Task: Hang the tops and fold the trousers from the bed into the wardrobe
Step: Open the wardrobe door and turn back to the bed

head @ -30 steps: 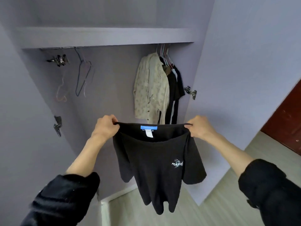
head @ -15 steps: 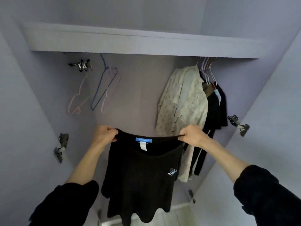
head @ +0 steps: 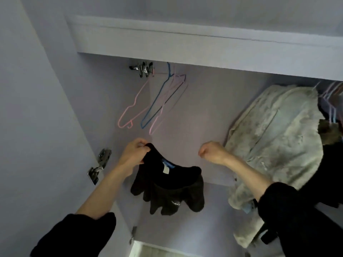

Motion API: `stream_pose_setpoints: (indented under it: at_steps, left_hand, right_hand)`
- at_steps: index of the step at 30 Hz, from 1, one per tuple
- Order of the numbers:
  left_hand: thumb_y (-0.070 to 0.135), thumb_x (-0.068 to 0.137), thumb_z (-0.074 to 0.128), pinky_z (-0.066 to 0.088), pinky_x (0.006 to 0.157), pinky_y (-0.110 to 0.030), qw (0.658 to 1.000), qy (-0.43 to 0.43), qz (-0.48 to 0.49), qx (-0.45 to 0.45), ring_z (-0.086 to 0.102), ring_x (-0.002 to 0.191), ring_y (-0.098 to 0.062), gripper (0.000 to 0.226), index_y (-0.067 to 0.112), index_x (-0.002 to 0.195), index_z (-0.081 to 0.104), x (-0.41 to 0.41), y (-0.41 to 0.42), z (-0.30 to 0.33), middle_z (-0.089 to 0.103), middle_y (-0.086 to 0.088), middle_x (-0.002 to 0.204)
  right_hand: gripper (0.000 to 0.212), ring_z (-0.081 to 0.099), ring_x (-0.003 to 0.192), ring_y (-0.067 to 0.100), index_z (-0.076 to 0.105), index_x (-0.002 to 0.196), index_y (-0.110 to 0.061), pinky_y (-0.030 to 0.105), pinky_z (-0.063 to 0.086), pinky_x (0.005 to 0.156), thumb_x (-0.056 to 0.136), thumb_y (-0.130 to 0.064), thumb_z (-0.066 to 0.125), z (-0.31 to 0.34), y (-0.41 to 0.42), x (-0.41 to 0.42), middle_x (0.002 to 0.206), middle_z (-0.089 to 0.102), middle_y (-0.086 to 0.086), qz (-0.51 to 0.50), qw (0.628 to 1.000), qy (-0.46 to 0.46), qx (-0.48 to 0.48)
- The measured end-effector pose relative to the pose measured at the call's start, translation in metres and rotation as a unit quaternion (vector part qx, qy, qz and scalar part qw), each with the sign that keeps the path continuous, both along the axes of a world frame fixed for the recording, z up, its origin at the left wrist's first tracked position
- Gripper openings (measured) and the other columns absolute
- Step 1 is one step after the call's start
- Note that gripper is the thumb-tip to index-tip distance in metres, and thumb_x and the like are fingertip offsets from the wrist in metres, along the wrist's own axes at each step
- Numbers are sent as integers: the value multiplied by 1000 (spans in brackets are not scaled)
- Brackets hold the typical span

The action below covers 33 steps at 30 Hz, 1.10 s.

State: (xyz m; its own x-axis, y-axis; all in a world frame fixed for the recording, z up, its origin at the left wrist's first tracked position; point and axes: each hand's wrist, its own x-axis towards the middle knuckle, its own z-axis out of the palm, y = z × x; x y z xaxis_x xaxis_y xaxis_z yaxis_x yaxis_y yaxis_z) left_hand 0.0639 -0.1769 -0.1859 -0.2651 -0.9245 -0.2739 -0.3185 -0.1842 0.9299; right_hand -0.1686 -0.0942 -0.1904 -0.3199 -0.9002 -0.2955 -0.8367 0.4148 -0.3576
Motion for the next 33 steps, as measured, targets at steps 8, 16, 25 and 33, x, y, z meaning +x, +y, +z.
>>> stream_pose_setpoints:
  at_steps: [8, 16, 25, 33]
  left_hand:
    - [0, 92, 49, 48, 60, -26, 1000, 5, 3, -12, 54, 68, -16, 25, 19, 76, 50, 11, -2, 8, 54, -6, 73]
    - [0, 91, 50, 46, 56, -22, 999, 18, 31, -15, 55, 60, -14, 22, 17, 78, 52, 24, -12, 15, 56, -7, 68]
    - [0, 88, 50, 40, 57, -24, 1000, 15, 26, -6, 50, 61, -14, 23, 20, 76, 54, 7, -7, 12, 53, -4, 67]
    - [5, 88, 52, 45, 60, -25, 1000, 8, 18, -2, 54, 68, -13, 16, 19, 81, 56, -20, 4, 9, 57, -4, 77]
  right_hand:
    - [16, 54, 90, 24, 58, 95, -2, 36, 49, 91, 96, -17, 52, 36, -93, 64, 92, 54, 11, -167, 794, -561, -161]
    - [20, 47, 62, 19, 47, 76, -8, 28, 53, 52, 96, -10, 49, 50, -133, 79, 70, 45, 8, -264, 629, -719, -129]
    - [30, 36, 51, 13, 53, 124, -8, 12, 26, 29, 100, -20, 39, 47, -126, 39, 77, 48, 3, -300, 769, -459, -329]
    - [21, 39, 49, 13, 58, 87, -15, 15, 27, 34, 91, -5, 41, 33, -66, 1, 64, 47, 1, -264, 801, -381, -380]
